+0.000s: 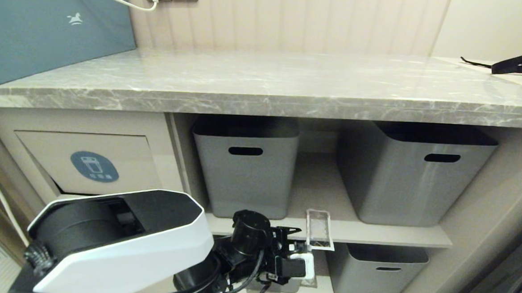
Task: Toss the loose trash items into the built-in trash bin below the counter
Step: Pick up the garbage
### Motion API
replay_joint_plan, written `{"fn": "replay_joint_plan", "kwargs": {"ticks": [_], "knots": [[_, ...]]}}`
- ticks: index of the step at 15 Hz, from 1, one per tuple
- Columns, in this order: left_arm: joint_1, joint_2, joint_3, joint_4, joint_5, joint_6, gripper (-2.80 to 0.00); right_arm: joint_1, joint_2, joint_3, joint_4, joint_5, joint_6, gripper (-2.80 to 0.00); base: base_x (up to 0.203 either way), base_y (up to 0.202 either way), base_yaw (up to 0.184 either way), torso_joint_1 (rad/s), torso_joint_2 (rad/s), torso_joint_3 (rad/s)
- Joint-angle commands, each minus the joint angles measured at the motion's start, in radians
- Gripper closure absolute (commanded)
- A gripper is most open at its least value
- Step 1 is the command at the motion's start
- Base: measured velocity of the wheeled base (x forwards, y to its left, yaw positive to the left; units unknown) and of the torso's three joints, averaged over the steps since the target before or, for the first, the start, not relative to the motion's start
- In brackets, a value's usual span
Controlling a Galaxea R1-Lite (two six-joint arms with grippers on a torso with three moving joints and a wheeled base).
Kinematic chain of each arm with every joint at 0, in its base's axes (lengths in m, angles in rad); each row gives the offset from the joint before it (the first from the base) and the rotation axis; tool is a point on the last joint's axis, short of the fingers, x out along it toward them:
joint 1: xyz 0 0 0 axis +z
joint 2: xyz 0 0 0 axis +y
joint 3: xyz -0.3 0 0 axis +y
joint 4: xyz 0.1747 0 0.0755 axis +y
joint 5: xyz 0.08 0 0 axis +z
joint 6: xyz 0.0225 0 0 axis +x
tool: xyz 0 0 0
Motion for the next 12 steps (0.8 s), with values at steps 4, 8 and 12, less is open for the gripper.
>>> {"fn": "replay_joint_plan", "kwargs": {"ticks": [4,8,12], "knots": [[-0.002,0.055,-0.050,-0.007,-0.001,0.094,-2.80,0.000,0.000,0.000,0.000,0.000,-0.001,0.00,0.000,0.000,0.000,0.000,0.00,0.000],[-0.004,0.132,-0.191,0.017,0.010,0.148,-2.80,0.000,-0.001,0.000,0.000,0.000,-0.001,0.00,0.000,0.000,0.000,0.000,0.00,0.000],[-0.004,0.188,-0.276,0.046,0.014,0.160,-2.80,0.000,-0.002,0.000,0.000,0.000,-0.001,0.00,0.000,0.000,0.000,0.000,0.00,0.000]]}}
